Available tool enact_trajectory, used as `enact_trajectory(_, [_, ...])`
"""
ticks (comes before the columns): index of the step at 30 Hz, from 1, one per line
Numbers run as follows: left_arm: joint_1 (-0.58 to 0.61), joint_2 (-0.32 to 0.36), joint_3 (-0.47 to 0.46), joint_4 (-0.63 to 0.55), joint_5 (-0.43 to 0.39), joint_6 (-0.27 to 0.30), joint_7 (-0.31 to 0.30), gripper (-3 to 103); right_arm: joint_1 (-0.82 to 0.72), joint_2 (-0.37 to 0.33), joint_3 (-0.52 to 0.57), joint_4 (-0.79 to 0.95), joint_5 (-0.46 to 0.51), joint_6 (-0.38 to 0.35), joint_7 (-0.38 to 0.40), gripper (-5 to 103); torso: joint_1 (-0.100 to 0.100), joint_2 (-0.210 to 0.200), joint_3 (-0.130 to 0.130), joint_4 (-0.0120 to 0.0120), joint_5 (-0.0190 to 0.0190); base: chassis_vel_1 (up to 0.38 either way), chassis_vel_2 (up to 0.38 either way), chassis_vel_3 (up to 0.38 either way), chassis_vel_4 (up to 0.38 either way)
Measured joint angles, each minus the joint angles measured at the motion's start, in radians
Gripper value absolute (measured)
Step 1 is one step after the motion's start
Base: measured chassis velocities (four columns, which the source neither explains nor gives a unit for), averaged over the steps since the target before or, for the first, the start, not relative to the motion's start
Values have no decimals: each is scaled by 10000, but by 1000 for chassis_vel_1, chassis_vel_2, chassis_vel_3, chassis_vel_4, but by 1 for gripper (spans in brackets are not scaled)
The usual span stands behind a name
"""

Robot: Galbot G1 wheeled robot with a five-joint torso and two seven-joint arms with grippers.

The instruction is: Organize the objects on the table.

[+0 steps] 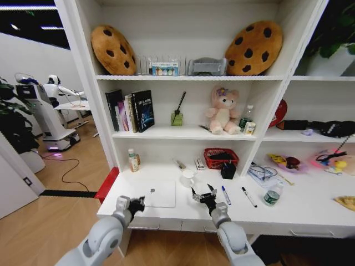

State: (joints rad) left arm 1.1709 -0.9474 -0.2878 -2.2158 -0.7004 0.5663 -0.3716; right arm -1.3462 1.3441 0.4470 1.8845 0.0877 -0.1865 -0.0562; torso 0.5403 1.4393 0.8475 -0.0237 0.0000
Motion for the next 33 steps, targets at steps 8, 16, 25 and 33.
enact_trajectory(8, [824, 52, -1307, -574, 1300, -1828, -720, 11, -32, -433, 193, 454, 418, -115, 18, 100, 0, 0, 0, 9, 1, 0, 0, 0, 0])
enact_trajectory(16, [2327, -288, -2226, -1341, 1464, -1671, -1105, 43, -372, -848, 676, 1178, 772, -292, 90, 100, 0, 0, 0, 2, 0, 0, 0, 0, 0])
enact_trajectory(25, [5111, -1780, -3446, -2019, 3229, -2602, 877, 76, -490, -1031, 725, 2038, 1156, -716, 174, 100, -2, 0, -1, 8, 1, 0, 0, 0, 0])
enact_trajectory(33, [6597, -3020, -5304, -1730, 3535, -4146, 3386, 98, -781, -1222, 853, 2452, 1371, -616, -27, 100, -3, 1, -1, 5, 1, 0, 0, 0, 0])
